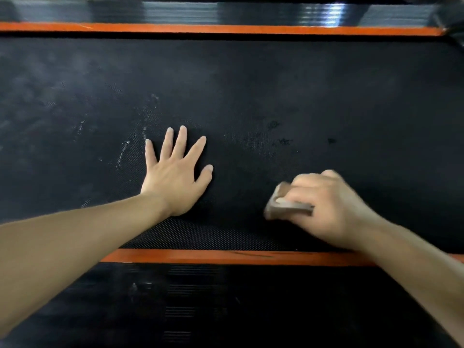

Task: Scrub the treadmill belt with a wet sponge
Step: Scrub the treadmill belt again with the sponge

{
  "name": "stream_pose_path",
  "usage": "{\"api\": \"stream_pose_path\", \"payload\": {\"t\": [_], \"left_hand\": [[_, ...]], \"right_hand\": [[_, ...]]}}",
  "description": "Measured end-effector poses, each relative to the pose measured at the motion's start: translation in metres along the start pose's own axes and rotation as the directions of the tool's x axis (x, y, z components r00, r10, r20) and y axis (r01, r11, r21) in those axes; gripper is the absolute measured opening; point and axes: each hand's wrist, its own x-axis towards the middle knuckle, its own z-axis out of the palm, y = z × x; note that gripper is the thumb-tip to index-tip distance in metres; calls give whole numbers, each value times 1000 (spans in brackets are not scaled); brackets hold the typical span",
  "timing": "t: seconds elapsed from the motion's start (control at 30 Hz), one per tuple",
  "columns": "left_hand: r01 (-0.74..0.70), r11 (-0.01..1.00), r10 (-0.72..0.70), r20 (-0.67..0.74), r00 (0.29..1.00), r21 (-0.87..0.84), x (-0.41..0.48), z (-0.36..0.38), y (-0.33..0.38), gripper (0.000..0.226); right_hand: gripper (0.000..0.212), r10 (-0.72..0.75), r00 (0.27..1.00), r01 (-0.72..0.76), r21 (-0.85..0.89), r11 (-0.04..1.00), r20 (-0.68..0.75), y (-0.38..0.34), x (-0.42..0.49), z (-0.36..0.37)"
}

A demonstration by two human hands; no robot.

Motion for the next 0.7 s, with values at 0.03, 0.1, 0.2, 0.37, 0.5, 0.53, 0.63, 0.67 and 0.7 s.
{"api": "stream_pose_path", "payload": {"t": [0.03,0.1,0.2,0.37,0.5,0.53,0.63,0.67,0.7], "left_hand": [[3,1000,-3,-2,1000,3,0,-1,1,70],[1,1000,-1,-6,1000,14,2,-1,2,71],[2,1000,-2,-2,1000,21,1,-1,2,75],[9,1000,-9,-3,1000,21,3,-1,3,80],[21,999,-21,-1,1000,32,2,-2,4,81],[20,999,-20,-1,1000,33,2,-3,4,81],[24,999,-24,4,1000,27,1,-4,4,81],[25,999,-25,3,1000,26,1,-4,4,80],[24,999,-24,0,1000,22,2,-3,4,80]], "right_hand": [[24,105,991,-105,-3,994,-85,16,-5,-7],[30,410,884,-408,57,911,-223,31,0,-14],[38,357,909,-361,22,932,-214,5,10,3],[49,113,986,-134,-181,974,-122,14,27,12],[35,475,823,-496,12,868,-312,35,59,14],[33,393,875,-413,-14,911,-282,22,61,20],[31,139,970,-145,-14,989,-200,0,55,28],[29,145,968,-155,-31,987,-204,10,60,25],[28,196,953,-211,-42,976,-232,21,68,21]]}}
